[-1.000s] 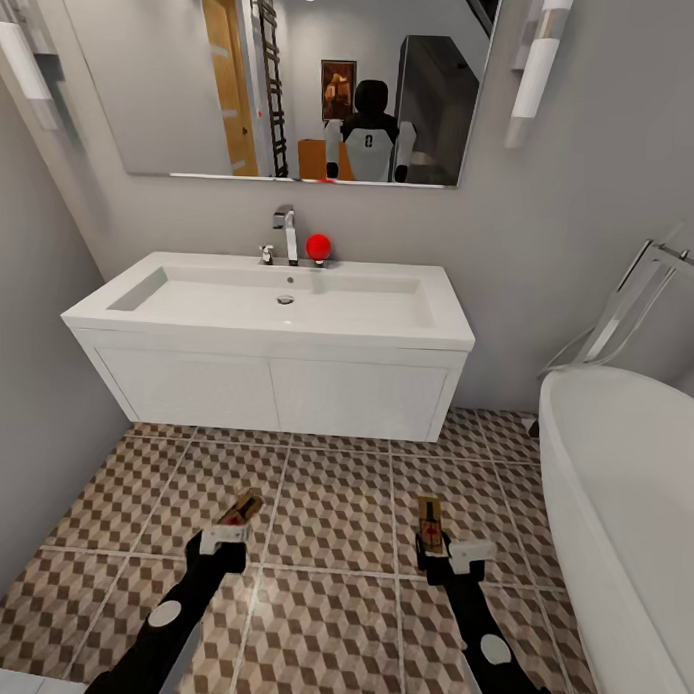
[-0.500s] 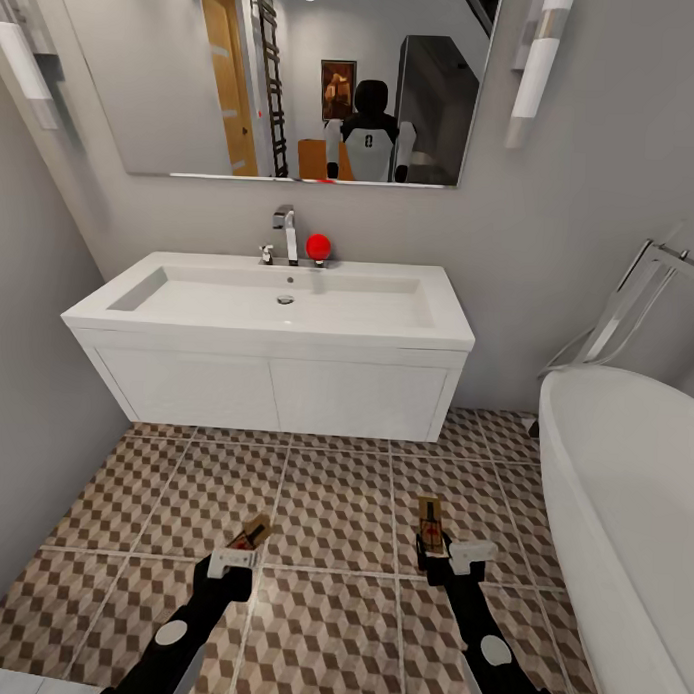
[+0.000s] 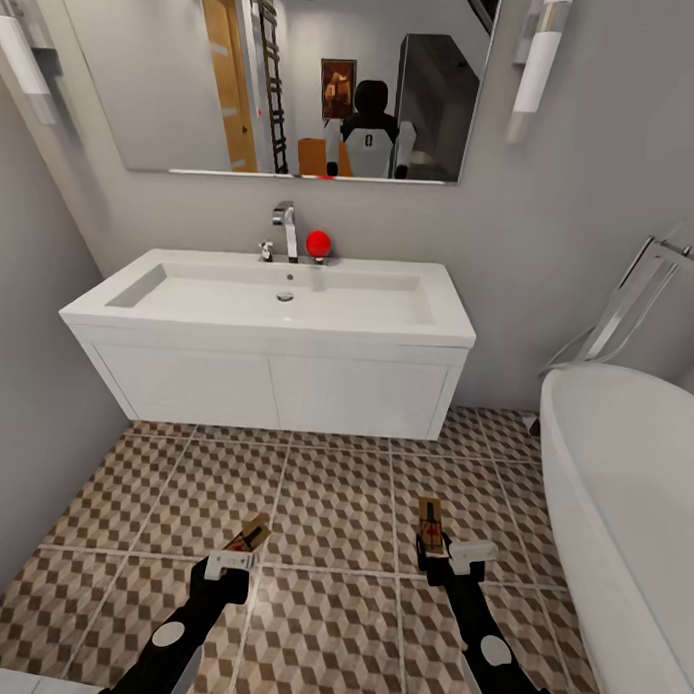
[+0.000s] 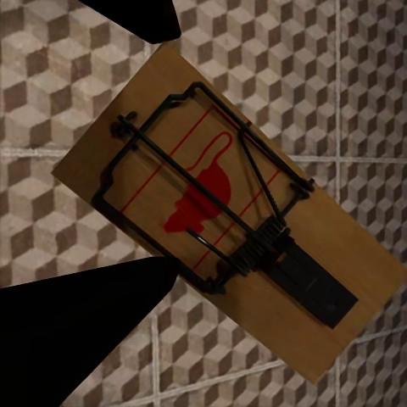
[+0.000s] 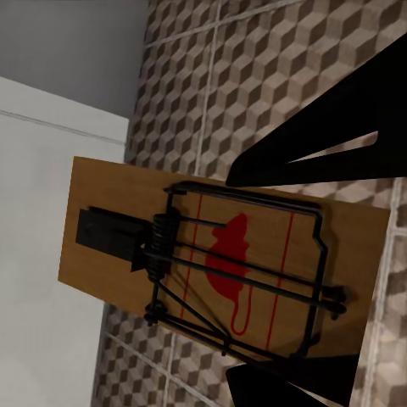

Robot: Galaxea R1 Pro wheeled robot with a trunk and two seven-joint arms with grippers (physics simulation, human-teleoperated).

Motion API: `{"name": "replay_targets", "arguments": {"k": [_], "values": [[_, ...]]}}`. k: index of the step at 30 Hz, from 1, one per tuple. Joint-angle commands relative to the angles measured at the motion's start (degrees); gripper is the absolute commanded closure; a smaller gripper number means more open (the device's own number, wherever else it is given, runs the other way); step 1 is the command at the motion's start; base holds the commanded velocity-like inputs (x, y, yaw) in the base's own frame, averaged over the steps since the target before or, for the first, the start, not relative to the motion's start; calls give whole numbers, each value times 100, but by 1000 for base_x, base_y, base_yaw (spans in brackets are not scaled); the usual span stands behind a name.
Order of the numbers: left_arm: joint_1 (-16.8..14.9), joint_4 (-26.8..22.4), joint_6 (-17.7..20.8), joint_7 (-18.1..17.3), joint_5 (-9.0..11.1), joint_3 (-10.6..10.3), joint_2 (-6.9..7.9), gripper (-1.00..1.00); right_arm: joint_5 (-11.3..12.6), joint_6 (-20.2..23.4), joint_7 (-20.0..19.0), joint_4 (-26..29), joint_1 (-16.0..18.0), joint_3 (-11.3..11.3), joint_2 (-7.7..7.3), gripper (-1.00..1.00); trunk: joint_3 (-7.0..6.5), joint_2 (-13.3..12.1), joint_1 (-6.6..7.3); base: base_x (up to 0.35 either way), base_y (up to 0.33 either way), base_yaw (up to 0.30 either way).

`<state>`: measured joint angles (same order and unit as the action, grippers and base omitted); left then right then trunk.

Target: Take the four mousetraps from the cabinet in the bathroom and place them on the bathroom floor. Make sure all four end up on the same floor surface, and ensure that at least two of them are either under or directly next to the same bathroom sink.

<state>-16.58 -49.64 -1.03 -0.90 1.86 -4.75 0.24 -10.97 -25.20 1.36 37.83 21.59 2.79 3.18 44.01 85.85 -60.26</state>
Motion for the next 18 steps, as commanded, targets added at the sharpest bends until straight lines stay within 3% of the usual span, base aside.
{"name": "replay_targets", "arguments": {"k": [1,18], "values": [[-3,3,-11,-15,16,-3,3,100,-37,-20,-13,-3,3,28,7,100,23,44,-22,0,0,0],[-3,2,-11,-15,16,-4,3,100,-37,-20,-13,-3,3,21,7,100,328,725,-396,0,0,0]]}}
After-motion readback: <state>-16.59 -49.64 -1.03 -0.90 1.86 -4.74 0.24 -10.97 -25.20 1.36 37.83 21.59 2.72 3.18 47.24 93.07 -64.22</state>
